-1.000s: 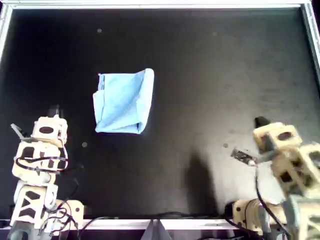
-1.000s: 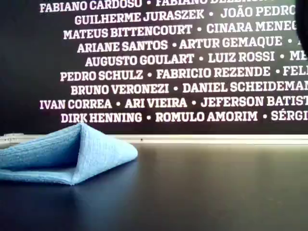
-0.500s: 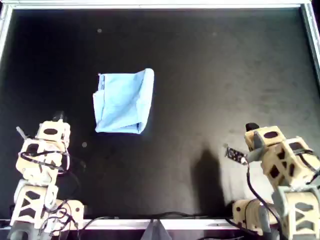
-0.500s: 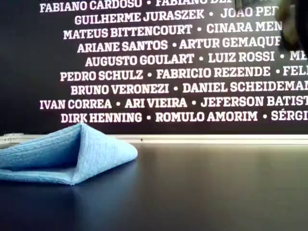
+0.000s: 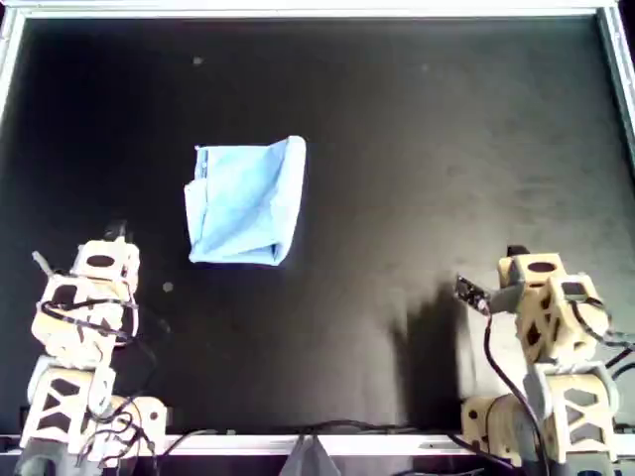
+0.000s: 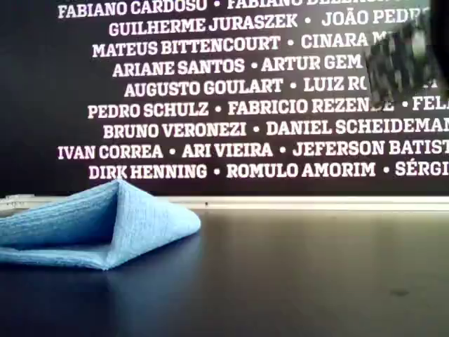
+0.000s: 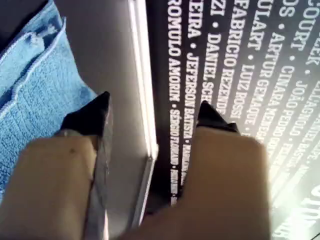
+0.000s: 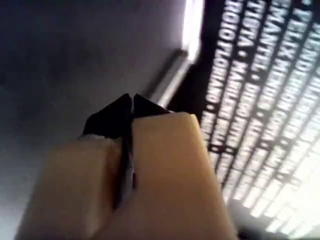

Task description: Fold a cloth

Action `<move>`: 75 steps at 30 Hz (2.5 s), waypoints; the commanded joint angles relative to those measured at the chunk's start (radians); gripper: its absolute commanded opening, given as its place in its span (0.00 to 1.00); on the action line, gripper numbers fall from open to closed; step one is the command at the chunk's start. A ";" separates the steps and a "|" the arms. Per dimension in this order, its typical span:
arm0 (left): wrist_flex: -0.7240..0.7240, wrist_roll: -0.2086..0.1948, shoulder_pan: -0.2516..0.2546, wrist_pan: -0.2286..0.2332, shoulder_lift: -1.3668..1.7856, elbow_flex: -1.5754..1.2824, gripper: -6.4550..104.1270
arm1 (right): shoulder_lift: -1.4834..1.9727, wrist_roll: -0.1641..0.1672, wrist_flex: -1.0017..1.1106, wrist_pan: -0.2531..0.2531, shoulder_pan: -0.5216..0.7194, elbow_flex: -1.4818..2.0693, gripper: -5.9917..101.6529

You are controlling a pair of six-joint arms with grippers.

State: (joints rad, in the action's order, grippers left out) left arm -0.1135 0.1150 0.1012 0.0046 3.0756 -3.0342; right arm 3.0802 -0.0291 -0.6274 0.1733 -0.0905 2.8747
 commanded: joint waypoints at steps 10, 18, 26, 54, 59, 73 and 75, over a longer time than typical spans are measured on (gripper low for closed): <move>-0.114 -0.006 -0.011 -0.011 0.018 0.012 0.61 | 0.038 0.005 0.055 0.005 0.005 0.054 0.04; -0.164 -0.006 -0.011 -0.009 0.015 0.012 0.61 | 0.038 0.005 0.055 0.005 0.003 0.147 0.04; -0.186 -0.006 -0.023 0.000 0.012 0.012 0.61 | 0.038 0.005 0.055 0.005 0.002 0.152 0.04; -0.670 -0.038 -0.028 0.008 0.017 0.012 0.61 | 0.038 0.003 0.034 0.003 0.000 0.152 0.04; -0.673 -0.106 -0.028 0.008 0.017 0.011 0.61 | 0.038 -0.002 0.025 0.003 0.002 0.152 0.04; -0.673 -0.092 -0.028 0.009 0.015 0.011 0.61 | 0.041 0.003 -0.235 0.000 -0.011 0.153 0.04; -0.673 -0.092 -0.028 0.008 0.015 0.011 0.61 | 0.041 0.003 -0.235 -0.008 -0.011 0.153 0.04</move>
State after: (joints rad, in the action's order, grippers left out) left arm -0.7869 0.0169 0.0982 0.0061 3.0756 -3.0342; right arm 3.0802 -0.0291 -0.8498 0.1733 -0.0951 3.0127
